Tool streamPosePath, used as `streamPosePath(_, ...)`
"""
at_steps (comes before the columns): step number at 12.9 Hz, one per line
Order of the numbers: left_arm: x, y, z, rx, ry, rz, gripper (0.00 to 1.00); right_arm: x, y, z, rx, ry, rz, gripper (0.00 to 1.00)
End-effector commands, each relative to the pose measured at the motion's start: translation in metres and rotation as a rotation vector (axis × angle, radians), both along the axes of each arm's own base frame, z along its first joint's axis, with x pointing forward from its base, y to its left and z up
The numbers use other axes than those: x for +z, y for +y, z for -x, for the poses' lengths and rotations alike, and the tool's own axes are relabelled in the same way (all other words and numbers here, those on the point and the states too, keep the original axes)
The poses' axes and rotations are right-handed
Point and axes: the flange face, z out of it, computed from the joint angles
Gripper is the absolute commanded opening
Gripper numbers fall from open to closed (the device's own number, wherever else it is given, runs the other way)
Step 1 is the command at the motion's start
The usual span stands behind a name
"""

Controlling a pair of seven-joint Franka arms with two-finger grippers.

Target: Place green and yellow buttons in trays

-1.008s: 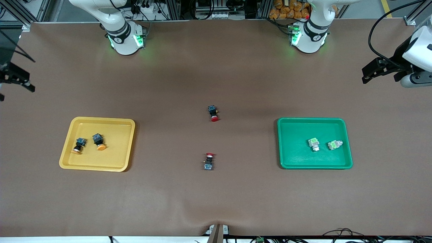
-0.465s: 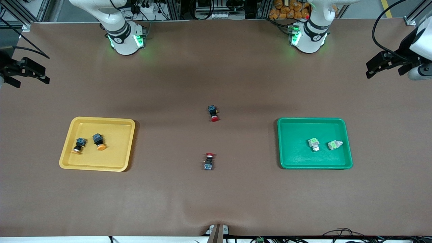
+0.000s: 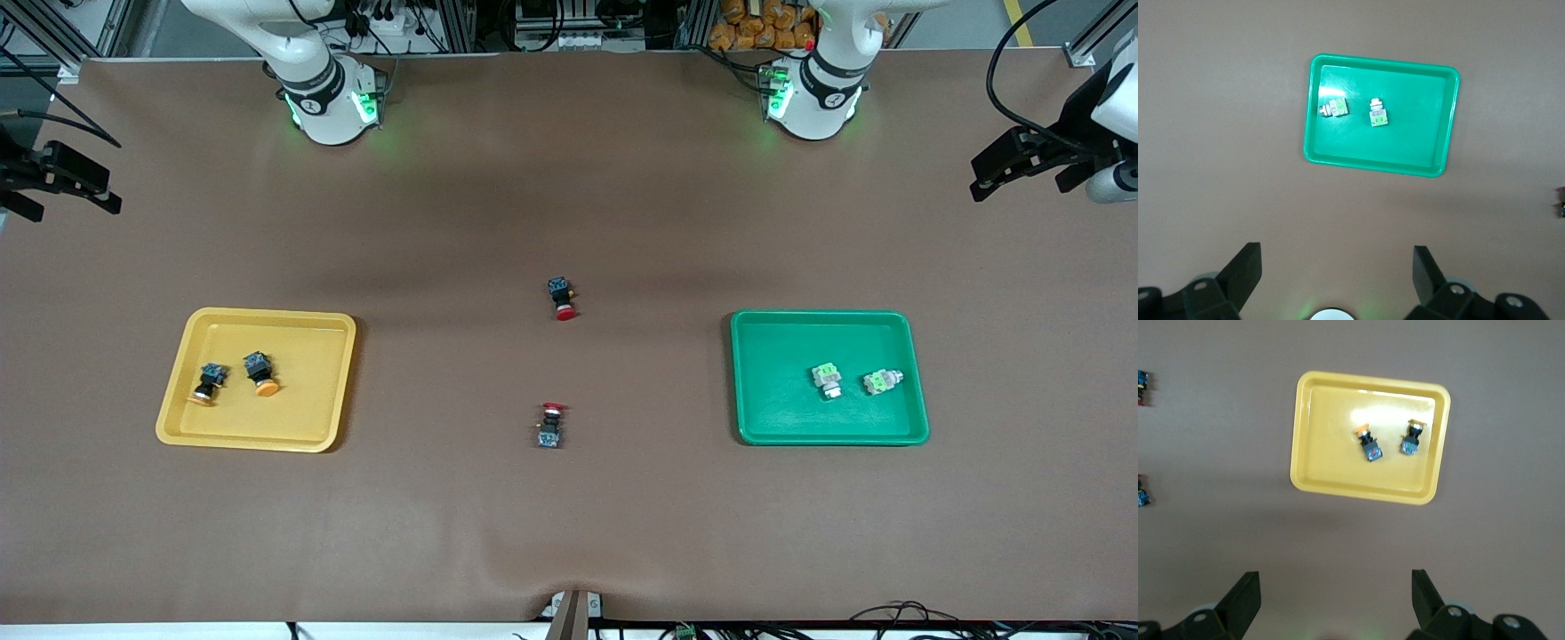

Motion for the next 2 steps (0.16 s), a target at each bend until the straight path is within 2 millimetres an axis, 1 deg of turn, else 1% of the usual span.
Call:
streamPosePath(1, 0.0033, 0.0016, -0.0020, 0.001, 0.009, 0.022, 1.00, 0.0096, -0.0018, 0.0097, -0.070, 0.035, 0.019, 1.00)
streamPosePath(2, 0.0025, 0.0018, -0.0025, 0.001, 0.010, 0.020, 1.00, 0.0095, 0.0006, 0.0105, -0.092, 0.044, 0.020, 1.00)
